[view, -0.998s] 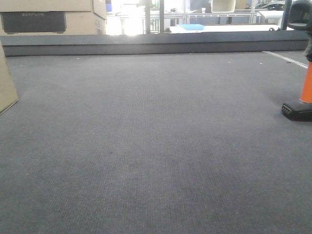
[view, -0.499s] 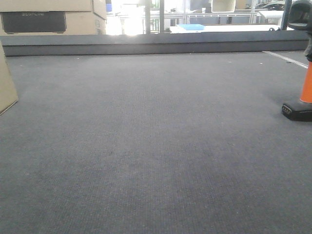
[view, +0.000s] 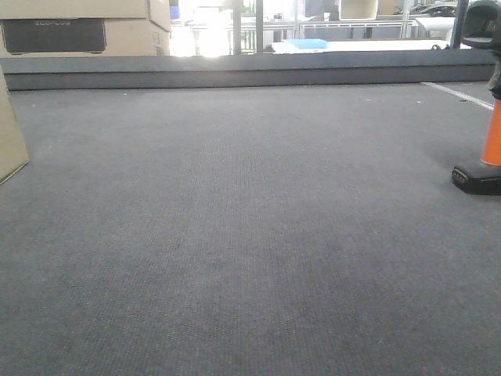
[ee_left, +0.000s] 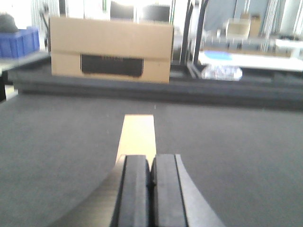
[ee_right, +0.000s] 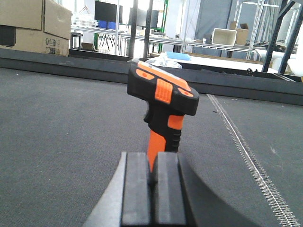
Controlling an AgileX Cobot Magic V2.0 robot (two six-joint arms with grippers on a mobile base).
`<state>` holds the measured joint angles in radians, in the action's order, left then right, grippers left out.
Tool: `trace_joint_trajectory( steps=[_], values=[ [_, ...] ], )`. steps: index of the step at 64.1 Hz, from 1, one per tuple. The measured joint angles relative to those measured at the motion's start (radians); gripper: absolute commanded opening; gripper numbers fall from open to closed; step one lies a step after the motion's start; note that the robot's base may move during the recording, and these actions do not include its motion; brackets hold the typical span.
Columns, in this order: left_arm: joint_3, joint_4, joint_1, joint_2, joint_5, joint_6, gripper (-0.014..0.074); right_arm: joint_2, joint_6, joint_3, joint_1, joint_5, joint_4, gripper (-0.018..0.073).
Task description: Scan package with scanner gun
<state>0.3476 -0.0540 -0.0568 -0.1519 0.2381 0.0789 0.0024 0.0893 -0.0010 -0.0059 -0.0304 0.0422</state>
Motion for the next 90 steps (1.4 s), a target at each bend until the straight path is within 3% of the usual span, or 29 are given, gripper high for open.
trace_joint_trajectory(
  steps=[10, 23, 31, 47, 90],
  values=[
    [-0.16, 0.015, 0.0, 0.095, -0.109, 0.0, -0.0111, 0.0, 0.0, 0.0, 0.0, 0.0, 0.0, -0.0169],
    [-0.298, 0.064, 0.004, 0.146, -0.127, -0.042, -0.0111, 0.0, 0.0, 0.0, 0.0, -0.002, 0.0, -0.0169],
    [-0.339, 0.071, 0.044, 0.146, -0.141, -0.044, -0.0111, 0.0, 0.0, 0.001, 0.0, -0.002, 0.0, -0.0169],
    [-0.349, 0.069, 0.068, 0.146, -0.21, -0.049, -0.0111, 0.0, 0.0, 0.001, 0.0, -0.002, 0.0, -0.0169],
    [-0.349, 0.065, 0.068, 0.146, -0.22, -0.049, -0.0111, 0.0, 0.0, 0.001, 0.0, -0.004, 0.0, -0.0169]
  ],
)
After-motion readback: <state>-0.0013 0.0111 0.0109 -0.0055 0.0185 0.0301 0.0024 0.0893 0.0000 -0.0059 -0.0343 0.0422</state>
